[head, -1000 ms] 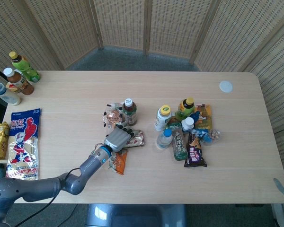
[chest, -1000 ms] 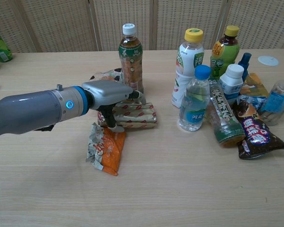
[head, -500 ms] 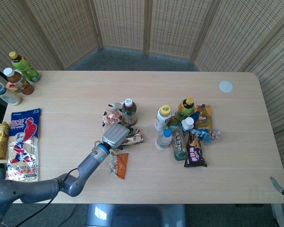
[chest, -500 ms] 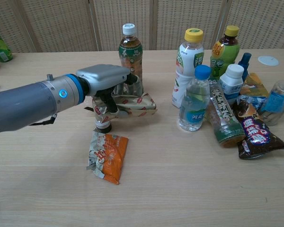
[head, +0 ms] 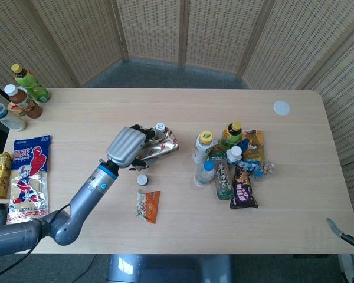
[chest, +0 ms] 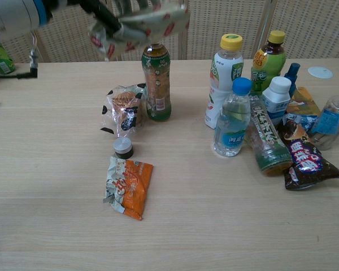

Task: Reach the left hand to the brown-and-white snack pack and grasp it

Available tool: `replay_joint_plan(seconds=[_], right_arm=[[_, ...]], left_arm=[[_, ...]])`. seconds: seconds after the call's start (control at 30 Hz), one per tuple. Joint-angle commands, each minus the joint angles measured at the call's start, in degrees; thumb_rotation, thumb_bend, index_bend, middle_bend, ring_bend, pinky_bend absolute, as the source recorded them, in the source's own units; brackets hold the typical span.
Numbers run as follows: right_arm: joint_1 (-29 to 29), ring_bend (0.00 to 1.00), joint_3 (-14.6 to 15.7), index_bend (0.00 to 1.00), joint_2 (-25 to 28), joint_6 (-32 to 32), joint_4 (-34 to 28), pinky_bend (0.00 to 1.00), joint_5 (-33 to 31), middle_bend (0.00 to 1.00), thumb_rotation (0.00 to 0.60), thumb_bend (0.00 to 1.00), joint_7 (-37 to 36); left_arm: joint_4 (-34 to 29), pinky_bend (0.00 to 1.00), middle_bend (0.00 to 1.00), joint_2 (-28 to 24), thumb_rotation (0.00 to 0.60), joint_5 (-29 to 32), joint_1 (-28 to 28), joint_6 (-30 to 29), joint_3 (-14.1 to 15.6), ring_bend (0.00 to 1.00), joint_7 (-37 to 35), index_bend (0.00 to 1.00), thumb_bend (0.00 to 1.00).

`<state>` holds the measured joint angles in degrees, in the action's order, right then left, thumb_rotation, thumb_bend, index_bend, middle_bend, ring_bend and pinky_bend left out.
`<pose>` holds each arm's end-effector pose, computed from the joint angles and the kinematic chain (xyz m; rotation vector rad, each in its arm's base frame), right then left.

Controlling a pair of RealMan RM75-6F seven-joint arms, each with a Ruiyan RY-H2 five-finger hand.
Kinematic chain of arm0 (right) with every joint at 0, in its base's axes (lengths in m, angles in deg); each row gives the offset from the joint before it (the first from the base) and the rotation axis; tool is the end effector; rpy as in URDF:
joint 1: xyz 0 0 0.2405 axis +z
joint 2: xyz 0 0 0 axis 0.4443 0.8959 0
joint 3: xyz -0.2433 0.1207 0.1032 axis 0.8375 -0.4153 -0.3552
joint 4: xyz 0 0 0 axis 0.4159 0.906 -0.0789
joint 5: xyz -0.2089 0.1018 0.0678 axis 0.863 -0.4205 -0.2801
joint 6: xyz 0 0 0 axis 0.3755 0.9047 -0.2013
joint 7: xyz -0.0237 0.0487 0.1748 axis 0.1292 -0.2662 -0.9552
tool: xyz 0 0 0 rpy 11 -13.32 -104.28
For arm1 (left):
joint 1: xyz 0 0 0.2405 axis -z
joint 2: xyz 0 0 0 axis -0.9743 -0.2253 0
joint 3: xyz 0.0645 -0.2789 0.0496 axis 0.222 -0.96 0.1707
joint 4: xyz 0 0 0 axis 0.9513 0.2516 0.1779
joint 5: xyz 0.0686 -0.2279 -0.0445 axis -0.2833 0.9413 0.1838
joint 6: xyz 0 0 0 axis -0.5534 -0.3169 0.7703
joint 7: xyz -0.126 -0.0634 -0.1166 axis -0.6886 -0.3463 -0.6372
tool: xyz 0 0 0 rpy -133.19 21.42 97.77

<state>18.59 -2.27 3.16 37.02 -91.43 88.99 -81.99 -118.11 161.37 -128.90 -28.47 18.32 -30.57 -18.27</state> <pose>-0.3728 -0.1561 0.1813 1.0033 -0.8929 0.9234 -0.0399 0.4259 0.0148 -1.8307 -0.9214 -1.3623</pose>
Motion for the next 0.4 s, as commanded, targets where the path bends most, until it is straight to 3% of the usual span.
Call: replay_joint_plan(seconds=[0.03,0.2,0.4], right_arm=[[0.1,0.0,0.0,0.0,-0.3,-0.2,0.3,0.0,0.0,0.0,0.387,0.15,-0.2],[0.2,0.0,-0.2,0.0,-0.5,0.0,0.5,0.0,0.3,0.0,0.388,0.15,-0.5],[0.3,0.0,-0.2,0.0,-0.5,-0.3,0.5,0.0,0.3,0.0,0.389,0.15,-0.5]], left_arm=[[-3.8,0.36,0.5,-3.5,0.6,0.6,0.0,-1.6,-3.3,0.51,-1.7,0.47,0.3],[-6.6,0.35,0.49,-6.2,0.6,1.5,0.5,-2.0,-4.8,0.51,-1.4,0.47,0.29],[-7.4,0.35,0.49,-6.9,0.6,2.1,0.8,-2.2,-4.2,0.51,-1.5,0.47,0.29]])
